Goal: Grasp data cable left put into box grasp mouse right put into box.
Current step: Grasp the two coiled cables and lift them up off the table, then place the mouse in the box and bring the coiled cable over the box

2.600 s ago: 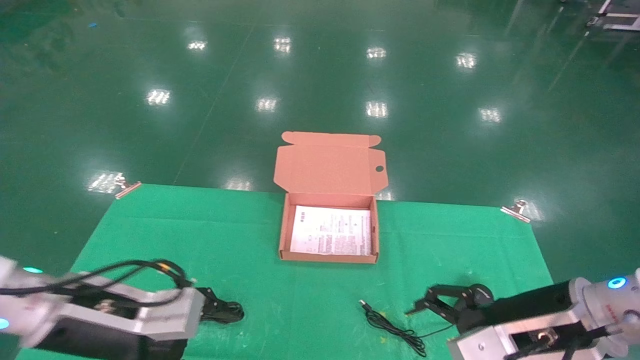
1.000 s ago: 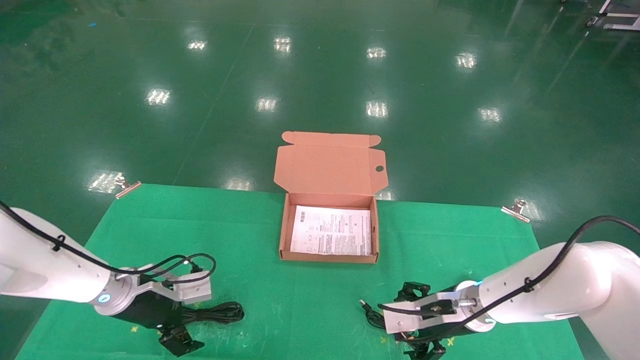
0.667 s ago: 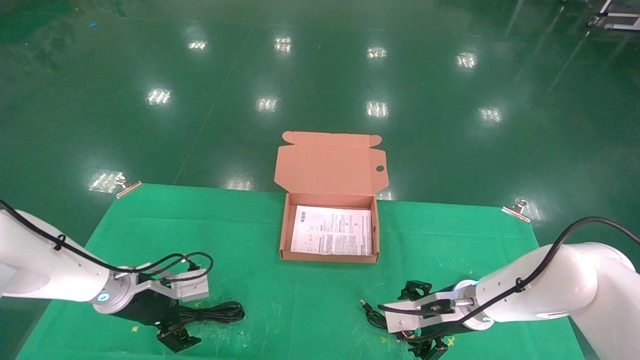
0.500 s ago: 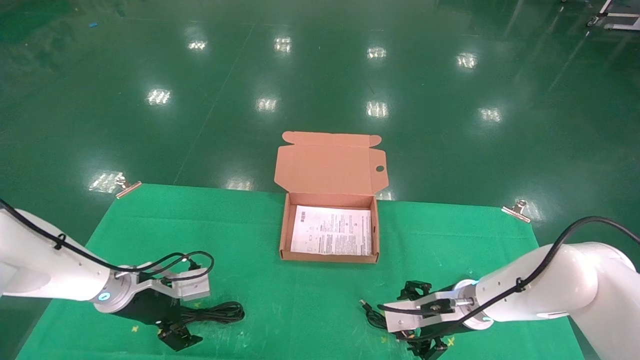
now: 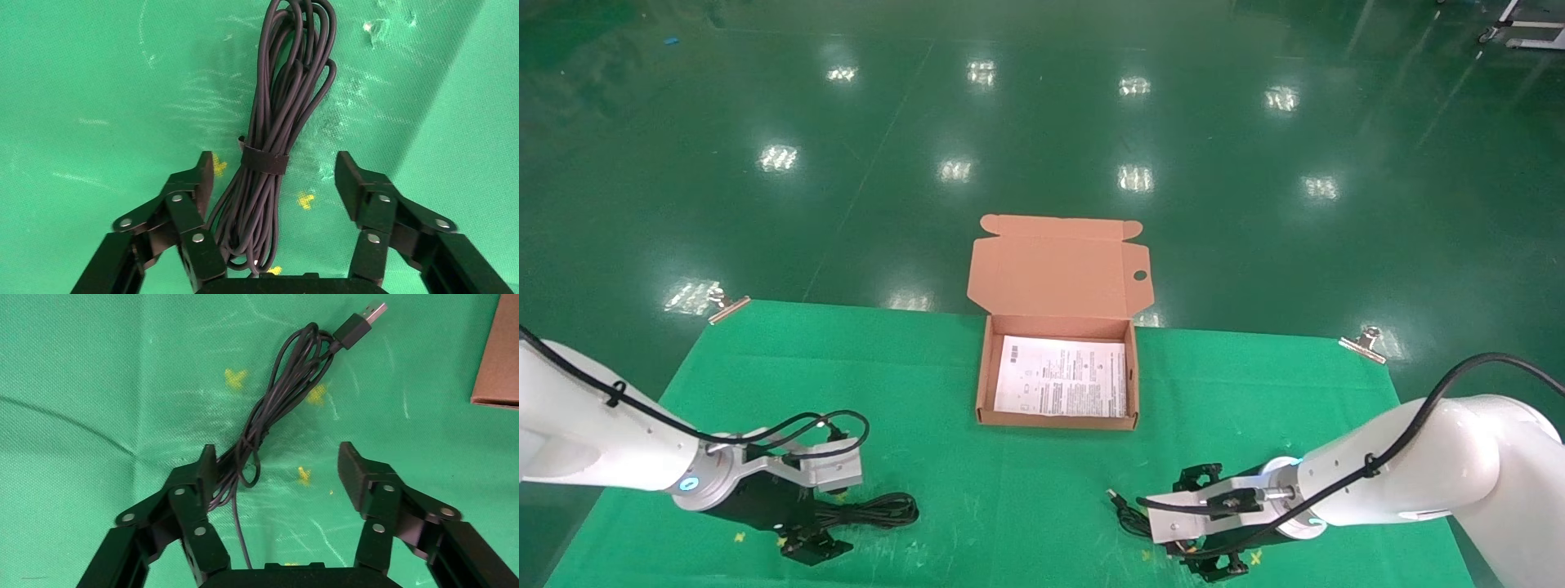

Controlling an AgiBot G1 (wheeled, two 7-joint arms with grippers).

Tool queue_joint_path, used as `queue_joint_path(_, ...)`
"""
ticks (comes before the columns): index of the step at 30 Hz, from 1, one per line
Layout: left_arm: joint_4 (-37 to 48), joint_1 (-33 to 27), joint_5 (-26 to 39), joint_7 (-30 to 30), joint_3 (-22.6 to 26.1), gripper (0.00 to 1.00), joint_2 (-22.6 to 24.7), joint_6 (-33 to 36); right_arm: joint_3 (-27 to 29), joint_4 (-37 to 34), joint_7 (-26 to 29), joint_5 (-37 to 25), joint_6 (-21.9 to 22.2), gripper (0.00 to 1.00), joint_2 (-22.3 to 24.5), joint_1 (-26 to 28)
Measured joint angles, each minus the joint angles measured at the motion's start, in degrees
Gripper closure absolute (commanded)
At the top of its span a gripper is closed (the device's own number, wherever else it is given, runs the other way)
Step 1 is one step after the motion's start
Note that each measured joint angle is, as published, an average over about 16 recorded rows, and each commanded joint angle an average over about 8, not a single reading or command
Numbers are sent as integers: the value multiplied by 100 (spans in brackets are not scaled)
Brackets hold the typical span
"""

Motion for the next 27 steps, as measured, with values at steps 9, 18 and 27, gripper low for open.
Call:
queue_joint_path(9, -23, 4, 3, -9, 4, 100, -6, 12, 4, 16, 7, 3, -9, 100, 6, -3)
queue_joint_path(18, -34, 6, 5, -13, 6, 100, -9, 17, 8, 24, 11, 7, -12, 100, 9, -5)
queue_joint_path(27, -41, 7, 5, -12, 6, 100, -13, 23, 14, 32, 16, 11, -14, 100, 15, -1)
